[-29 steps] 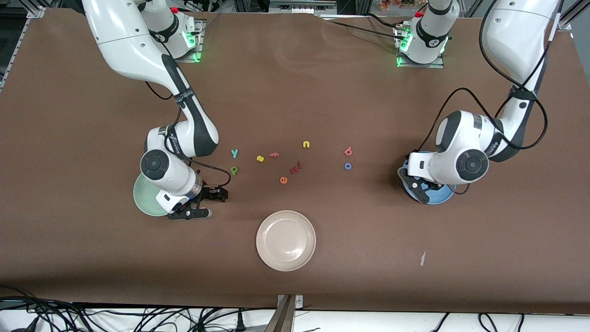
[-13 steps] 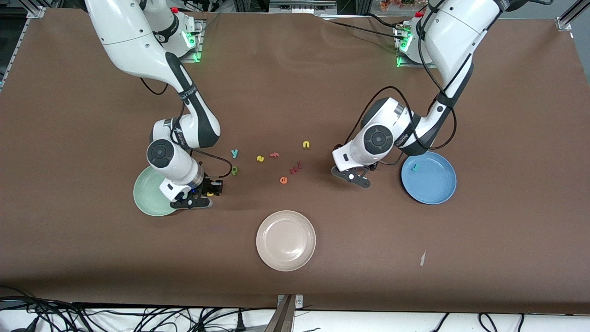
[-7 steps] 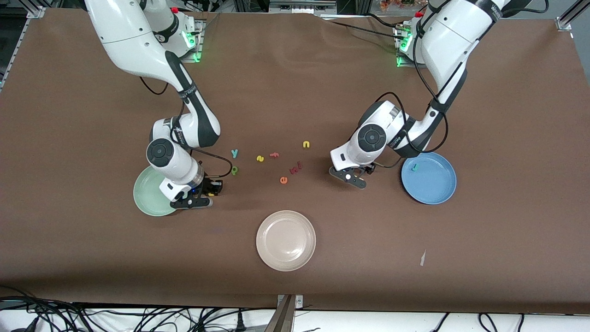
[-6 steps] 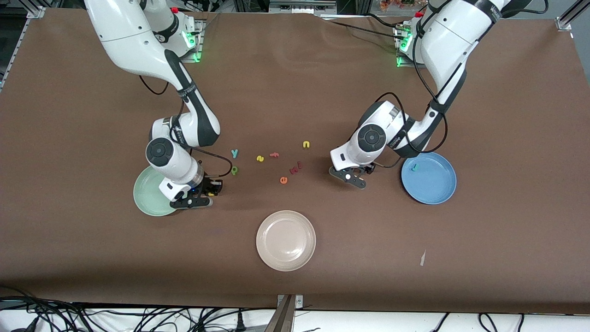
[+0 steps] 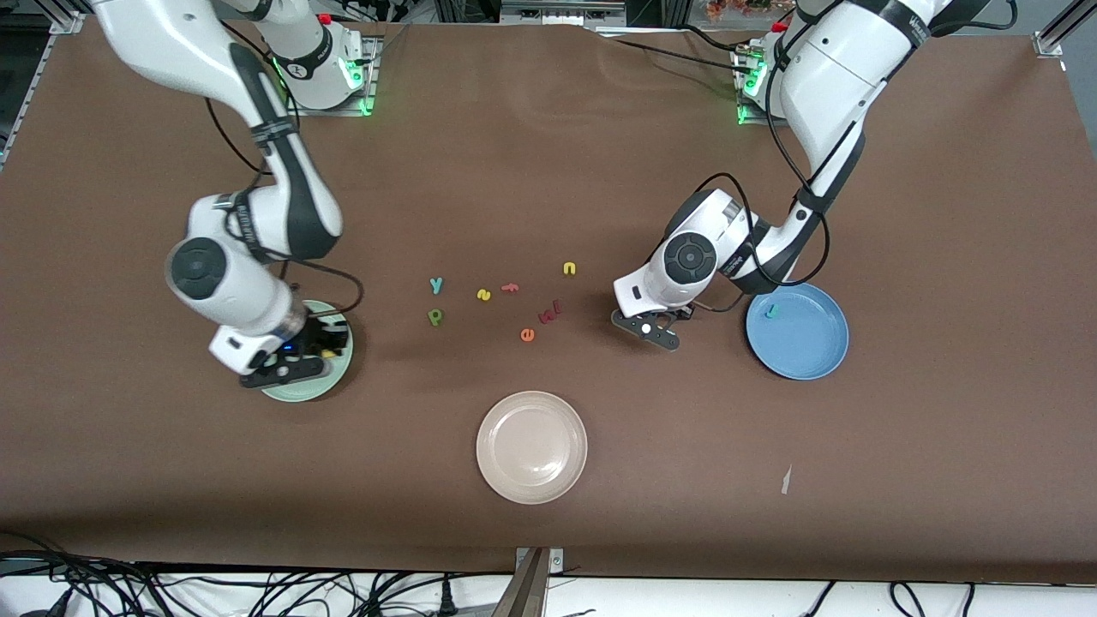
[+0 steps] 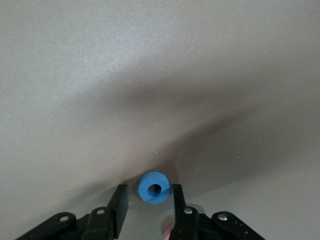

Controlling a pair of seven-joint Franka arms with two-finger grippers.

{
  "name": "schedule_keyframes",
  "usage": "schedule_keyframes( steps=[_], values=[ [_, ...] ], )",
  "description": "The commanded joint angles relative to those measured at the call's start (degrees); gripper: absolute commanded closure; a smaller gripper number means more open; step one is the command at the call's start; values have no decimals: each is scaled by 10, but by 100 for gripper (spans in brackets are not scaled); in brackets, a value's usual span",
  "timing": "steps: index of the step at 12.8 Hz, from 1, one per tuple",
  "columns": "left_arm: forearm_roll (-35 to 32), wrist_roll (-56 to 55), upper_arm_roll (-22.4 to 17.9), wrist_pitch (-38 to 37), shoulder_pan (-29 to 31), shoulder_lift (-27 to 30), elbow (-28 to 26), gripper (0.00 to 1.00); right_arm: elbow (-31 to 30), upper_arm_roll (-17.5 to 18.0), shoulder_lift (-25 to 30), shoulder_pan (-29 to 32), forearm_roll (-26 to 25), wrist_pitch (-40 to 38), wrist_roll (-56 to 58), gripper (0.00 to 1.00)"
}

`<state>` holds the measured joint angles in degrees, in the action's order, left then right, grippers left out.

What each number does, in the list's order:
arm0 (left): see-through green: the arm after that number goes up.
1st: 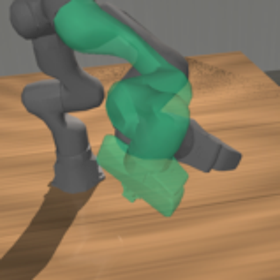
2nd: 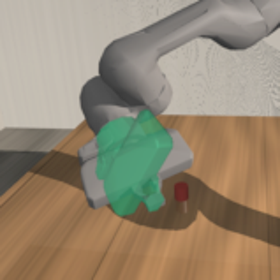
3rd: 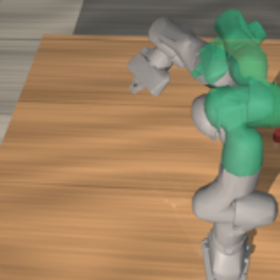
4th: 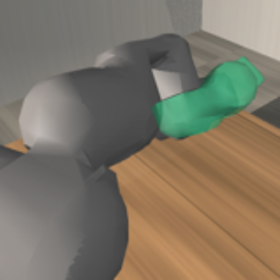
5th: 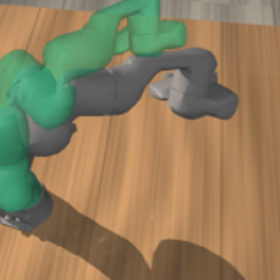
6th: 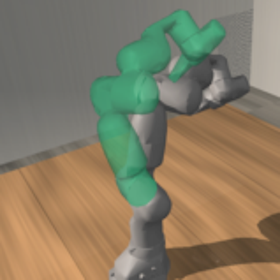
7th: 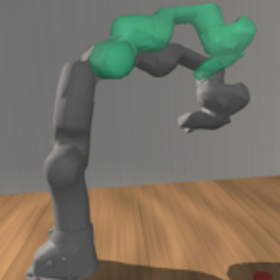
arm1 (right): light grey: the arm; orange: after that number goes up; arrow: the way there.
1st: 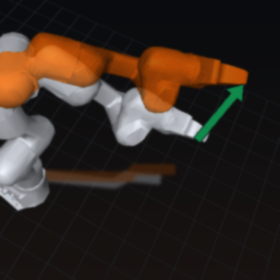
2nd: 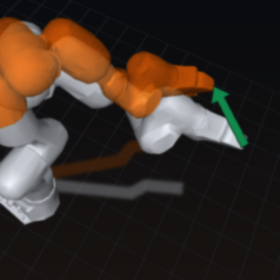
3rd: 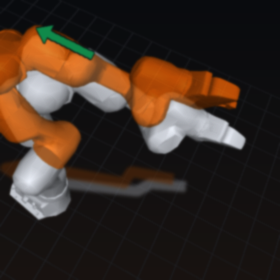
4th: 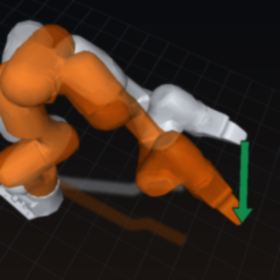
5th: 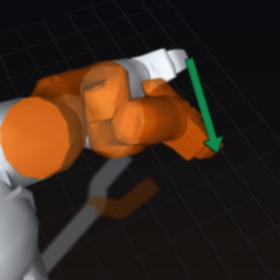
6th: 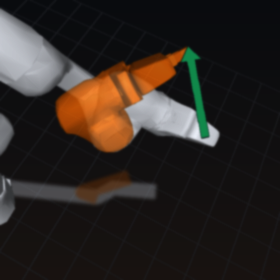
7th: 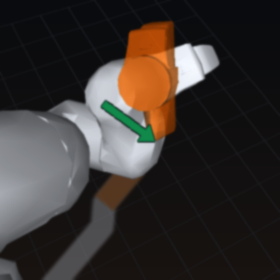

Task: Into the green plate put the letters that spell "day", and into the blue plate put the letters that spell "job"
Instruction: 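Drop the yellow a on the green plate while the left gripper grasps the blue o, then drop the blue o on the blue plate while the right gripper reaches the green d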

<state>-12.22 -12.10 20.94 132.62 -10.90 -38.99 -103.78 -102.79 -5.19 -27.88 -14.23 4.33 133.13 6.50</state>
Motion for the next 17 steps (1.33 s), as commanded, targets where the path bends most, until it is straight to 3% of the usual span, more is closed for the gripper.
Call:
schedule_keyframes(
  steps=[1, 2, 3, 6, 10, 14, 17],
  values=[
    [-18, -13, 2, 12, 1, 1, -3, 93, -37, 9, 10, 47, -7, 7, 61, 36],
    [-18, -12, 2, 12, 1, 1, -3, 100, -40, 10, 12, 47, -5, 5, 51, 21],
    [-18, -6, 2, 5, 3, 6, -3, 100, -40, 19, 15, 47, -2, 4, 39, 13],
    [-18, 3, 1, -65, 9, 36, 10, 100, -39, 56, 20, 38, -3, 4, -54, 13],
    [-19, 172, -2, -160, 71, 73, 28, 100, -31, 59, 2, -74, -6, 22, -237, 13],
    [-19, 403, -2, -174, 183, 74, 24, 100, -35, 59, -31, -108, -9, 66, -275, 13],
    [-20, 476, -2, -165, 241, 46, 24, 100, -61, 59, -37, -114, -9, 105, -277, 13]
  ],
)
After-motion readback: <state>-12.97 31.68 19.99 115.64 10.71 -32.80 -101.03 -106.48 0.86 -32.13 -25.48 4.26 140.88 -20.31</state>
